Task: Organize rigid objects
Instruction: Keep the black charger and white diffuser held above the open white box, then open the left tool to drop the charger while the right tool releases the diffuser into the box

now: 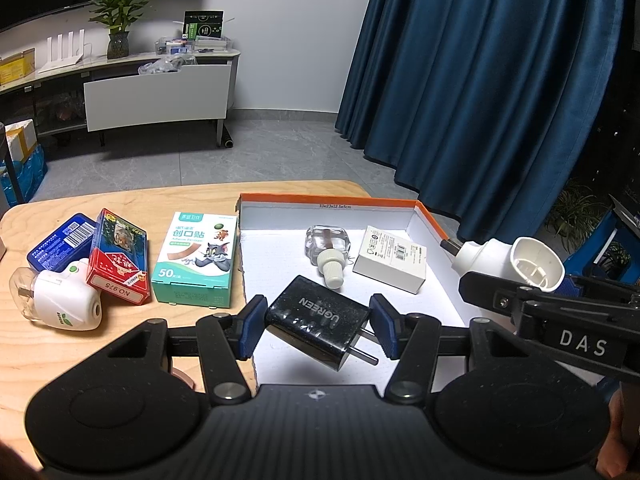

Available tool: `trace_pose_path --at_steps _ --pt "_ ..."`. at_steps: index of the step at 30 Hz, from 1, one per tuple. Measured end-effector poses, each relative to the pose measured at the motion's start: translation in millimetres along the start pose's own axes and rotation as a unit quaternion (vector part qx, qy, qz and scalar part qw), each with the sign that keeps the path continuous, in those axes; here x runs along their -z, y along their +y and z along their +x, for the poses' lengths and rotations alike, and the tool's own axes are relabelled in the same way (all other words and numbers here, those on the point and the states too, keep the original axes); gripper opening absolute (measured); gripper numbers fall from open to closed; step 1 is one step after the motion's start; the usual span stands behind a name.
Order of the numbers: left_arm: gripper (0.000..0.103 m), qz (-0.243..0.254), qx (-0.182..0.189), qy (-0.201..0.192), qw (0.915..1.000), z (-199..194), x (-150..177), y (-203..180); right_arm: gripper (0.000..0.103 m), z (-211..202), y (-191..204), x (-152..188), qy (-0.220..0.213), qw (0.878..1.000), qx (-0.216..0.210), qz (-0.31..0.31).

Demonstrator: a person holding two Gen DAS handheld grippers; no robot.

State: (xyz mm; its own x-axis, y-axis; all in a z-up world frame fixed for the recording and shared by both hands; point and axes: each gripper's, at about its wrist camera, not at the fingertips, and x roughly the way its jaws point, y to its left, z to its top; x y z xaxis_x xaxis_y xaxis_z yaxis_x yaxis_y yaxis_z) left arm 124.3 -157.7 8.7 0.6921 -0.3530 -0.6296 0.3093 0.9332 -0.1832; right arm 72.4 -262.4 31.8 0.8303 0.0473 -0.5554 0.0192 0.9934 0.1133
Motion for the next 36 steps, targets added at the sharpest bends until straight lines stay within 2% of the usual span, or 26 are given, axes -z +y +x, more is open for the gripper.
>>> trace_pose_path --at_steps 7,12,18,26,28,31,36 --pt "0.057 0.002 -0.002 0.004 1.0000 4 -1 1 0.067 21 -3 -1 0.014 1.000 0.005 -0.002" --pt "0.057 0.004 -0.006 0.010 0.9999 9 -2 2 0.070 41 -10 2 0.032 0.999 0.037 -0.003" --pt "0.057 0.010 -0.003 0.020 0.9997 22 -2 -2 0.075 30 -23 4 0.014 0.999 0.047 0.014" --pt "0.058 0.015 0.022 0.032 0.9991 44 -4 -19 0.075 16 -31 -5 -0.004 0.999 0.052 0.016" --pt "0.070 0.009 0.025 0.037 0.9990 45 -6 -22 0.076 13 -29 -6 -0.006 0.998 0.054 0.012" --pt "0.080 0.014 0.020 0.021 0.9995 35 -5 -23 0.077 7 -27 -8 -0.012 0.999 0.052 0.008" --pt "0.083 0.002 0.006 0.009 0.9999 13 -3 -11 0.078 1 -19 -9 -0.012 0.999 0.039 0.012"
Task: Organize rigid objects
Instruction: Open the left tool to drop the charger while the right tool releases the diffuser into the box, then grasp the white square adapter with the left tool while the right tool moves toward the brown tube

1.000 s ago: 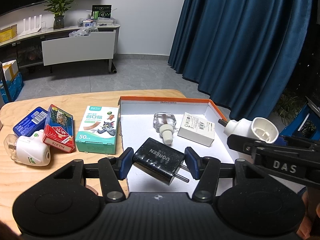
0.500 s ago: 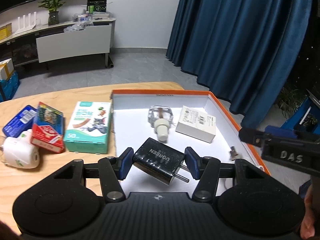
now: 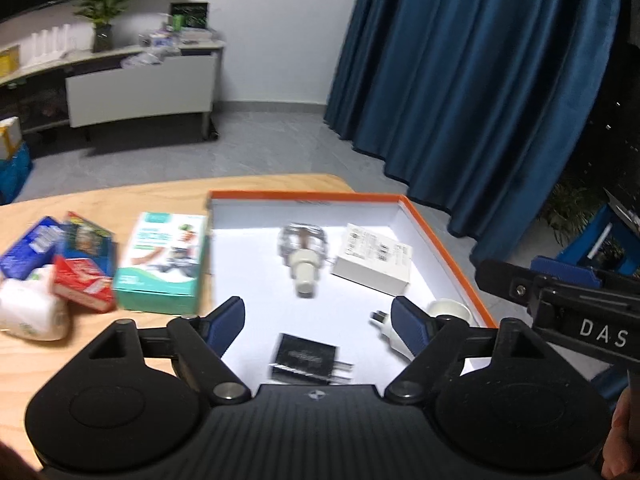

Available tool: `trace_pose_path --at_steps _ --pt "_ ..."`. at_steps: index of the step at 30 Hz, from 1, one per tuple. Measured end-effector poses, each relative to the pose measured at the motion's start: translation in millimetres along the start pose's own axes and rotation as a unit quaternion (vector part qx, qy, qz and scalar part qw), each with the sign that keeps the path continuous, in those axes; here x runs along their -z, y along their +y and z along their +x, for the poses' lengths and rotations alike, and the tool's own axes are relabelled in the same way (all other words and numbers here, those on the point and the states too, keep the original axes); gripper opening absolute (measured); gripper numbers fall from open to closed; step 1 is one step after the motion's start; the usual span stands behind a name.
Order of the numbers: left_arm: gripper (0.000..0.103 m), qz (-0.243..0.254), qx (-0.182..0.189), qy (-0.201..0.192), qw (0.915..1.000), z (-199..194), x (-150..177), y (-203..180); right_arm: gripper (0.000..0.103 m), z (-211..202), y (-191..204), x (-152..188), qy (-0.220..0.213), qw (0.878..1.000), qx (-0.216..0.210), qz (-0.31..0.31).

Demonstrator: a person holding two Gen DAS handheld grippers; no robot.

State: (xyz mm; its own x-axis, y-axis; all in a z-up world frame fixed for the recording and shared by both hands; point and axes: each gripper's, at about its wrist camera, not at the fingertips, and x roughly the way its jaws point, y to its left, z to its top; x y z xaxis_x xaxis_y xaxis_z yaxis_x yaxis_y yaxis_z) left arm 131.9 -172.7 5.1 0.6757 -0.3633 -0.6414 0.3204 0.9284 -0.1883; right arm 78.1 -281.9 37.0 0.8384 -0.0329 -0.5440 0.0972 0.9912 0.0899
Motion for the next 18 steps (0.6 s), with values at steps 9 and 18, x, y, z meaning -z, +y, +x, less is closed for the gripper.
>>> trace_pose_path --at_steps 9,18 --pt "0.087 -0.040 -0.054 -0.013 0.9976 -47 10 51 0.081 -6 48 5 0.019 0.997 -0.067 -0.037" --pt "0.096 -0.120 -0.191 -0.044 0.9732 -80 16 156 0.081 -6 100 10 0.028 0.990 -0.112 -0.081"
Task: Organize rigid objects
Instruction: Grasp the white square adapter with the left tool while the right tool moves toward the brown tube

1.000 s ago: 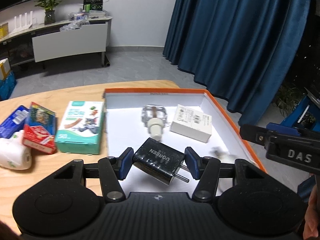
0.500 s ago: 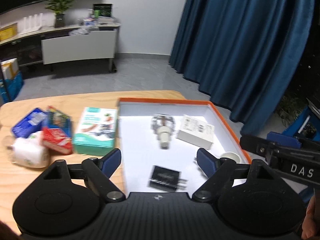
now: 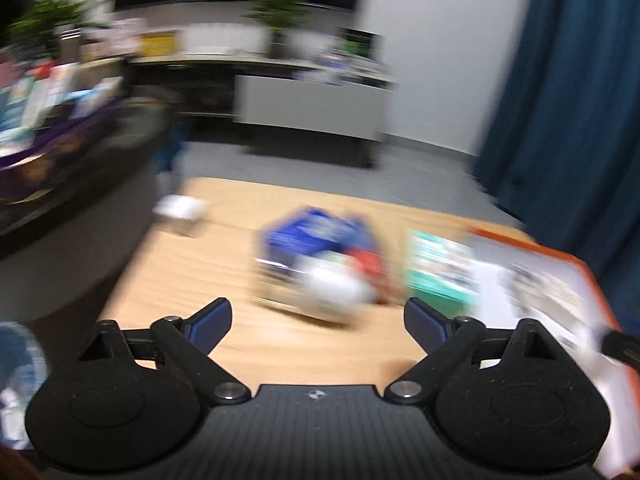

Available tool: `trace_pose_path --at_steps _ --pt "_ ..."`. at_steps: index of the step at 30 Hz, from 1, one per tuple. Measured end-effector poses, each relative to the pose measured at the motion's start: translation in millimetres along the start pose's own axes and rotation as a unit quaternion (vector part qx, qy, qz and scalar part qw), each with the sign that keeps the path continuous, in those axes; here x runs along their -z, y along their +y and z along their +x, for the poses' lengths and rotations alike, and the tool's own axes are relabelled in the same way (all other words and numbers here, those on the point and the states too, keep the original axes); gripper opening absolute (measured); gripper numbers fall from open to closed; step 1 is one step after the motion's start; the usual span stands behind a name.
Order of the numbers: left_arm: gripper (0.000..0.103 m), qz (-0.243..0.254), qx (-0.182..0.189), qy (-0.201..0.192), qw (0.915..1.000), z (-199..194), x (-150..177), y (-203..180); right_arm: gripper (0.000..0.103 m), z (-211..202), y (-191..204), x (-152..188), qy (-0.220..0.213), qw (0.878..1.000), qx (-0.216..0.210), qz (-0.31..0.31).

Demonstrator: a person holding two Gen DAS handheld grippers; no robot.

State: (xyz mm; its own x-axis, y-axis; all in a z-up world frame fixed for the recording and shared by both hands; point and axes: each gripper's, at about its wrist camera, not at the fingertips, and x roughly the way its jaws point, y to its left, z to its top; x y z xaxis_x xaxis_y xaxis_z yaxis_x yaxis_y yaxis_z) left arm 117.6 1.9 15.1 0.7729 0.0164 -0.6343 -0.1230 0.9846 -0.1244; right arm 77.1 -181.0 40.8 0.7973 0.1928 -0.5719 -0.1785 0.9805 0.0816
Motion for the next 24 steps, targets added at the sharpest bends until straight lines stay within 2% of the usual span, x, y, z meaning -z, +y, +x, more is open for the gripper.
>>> trace_pose_path --at_steps 4,5,7,11,20,21,23,24 --pt "0.099 -0.019 -0.076 -0.021 0.9967 27 -23 49 0.082 8 8 0 0.005 1.000 -0.002 -0.005" --pt "0.099 -0.023 -0.085 -0.021 0.9959 36 -29 59 0.082 11 9 1 0.008 1.000 -0.003 -0.004" --pt "0.099 -0.024 -0.088 -0.019 0.9957 53 -41 76 0.082 16 10 0 0.013 1.000 -0.002 -0.003" --pt "0.099 0.016 -0.094 -0.018 0.9953 89 -58 90 0.082 27 12 -2 0.020 1.000 0.002 -0.005" --pt "0.100 0.057 -0.080 0.000 0.9952 152 -64 106 0.082 48 15 -8 0.027 1.000 0.007 -0.005" --pt "0.095 0.059 -0.079 0.001 0.9951 157 -63 108 0.082 50 16 -8 0.027 1.000 0.007 -0.007" --pt "0.080 0.061 -0.067 0.002 0.9959 158 -61 110 0.082 52 18 -9 0.027 1.000 0.005 -0.012" --pt "0.067 0.061 -0.058 0.004 0.9964 159 -61 111 0.082 53 19 -10 0.027 1.000 0.006 -0.014"
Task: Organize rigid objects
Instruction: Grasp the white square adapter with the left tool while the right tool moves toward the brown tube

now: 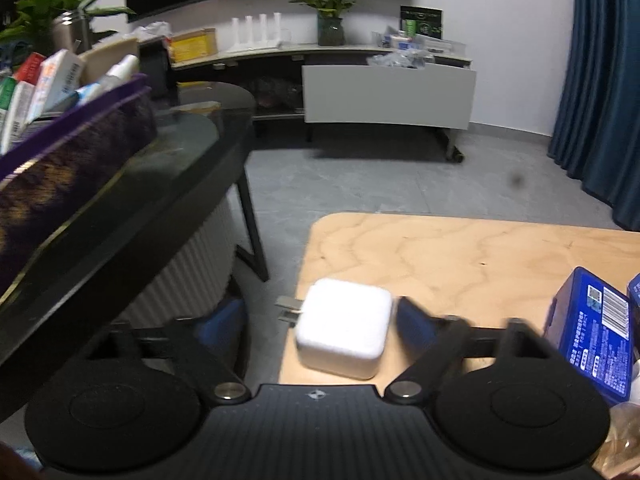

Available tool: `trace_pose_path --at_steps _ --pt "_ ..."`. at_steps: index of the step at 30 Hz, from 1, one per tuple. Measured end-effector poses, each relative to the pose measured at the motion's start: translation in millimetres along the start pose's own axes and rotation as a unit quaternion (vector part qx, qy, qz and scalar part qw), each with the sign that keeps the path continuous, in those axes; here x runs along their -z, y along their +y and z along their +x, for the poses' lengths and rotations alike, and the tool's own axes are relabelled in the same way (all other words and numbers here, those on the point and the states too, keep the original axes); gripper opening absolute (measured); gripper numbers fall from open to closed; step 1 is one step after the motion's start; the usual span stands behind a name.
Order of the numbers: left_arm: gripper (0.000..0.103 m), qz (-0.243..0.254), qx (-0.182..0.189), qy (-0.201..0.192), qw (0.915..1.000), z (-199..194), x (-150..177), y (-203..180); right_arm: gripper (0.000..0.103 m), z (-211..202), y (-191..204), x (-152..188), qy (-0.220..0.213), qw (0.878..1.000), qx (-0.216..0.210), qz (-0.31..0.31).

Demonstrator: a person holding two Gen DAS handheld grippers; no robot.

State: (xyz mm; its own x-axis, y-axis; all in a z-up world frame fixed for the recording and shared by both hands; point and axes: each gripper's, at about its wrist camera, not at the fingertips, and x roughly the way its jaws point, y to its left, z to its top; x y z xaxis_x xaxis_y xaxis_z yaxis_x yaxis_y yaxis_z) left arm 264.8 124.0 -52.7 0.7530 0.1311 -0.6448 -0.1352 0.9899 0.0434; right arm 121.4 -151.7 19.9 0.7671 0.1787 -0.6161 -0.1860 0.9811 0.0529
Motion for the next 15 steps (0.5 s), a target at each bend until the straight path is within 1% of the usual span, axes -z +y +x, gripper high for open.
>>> trace_pose_path --at_steps 1,3,5,7,10,14,15 --pt "0.060 -0.005 0.012 -0.003 0.9999 -2 0 1 0.082 1 1 0 0.001 1.000 0.001 -0.001" --pt "0.060 0.000 0.014 -0.007 0.9999 -5 2 -2 0.082 4 3 -1 0.003 1.000 0.002 0.000" --pt "0.060 0.008 0.023 -0.011 0.9996 -12 6 -6 0.082 5 5 -1 0.004 1.000 -0.001 0.000" --pt "0.060 0.003 0.031 -0.016 0.9994 -25 12 -7 0.082 5 8 0 0.006 1.000 -0.005 -0.002" --pt "0.060 -0.010 0.061 -0.019 0.9979 -49 21 -9 0.082 5 15 4 0.014 1.000 -0.016 -0.001" --pt "0.060 0.011 0.076 -0.030 0.9966 -90 40 -20 0.082 3 27 13 0.034 0.999 -0.039 0.008" --pt "0.060 0.015 0.079 -0.032 0.9963 -100 46 -22 0.083 2 32 17 0.039 0.998 -0.045 0.012"
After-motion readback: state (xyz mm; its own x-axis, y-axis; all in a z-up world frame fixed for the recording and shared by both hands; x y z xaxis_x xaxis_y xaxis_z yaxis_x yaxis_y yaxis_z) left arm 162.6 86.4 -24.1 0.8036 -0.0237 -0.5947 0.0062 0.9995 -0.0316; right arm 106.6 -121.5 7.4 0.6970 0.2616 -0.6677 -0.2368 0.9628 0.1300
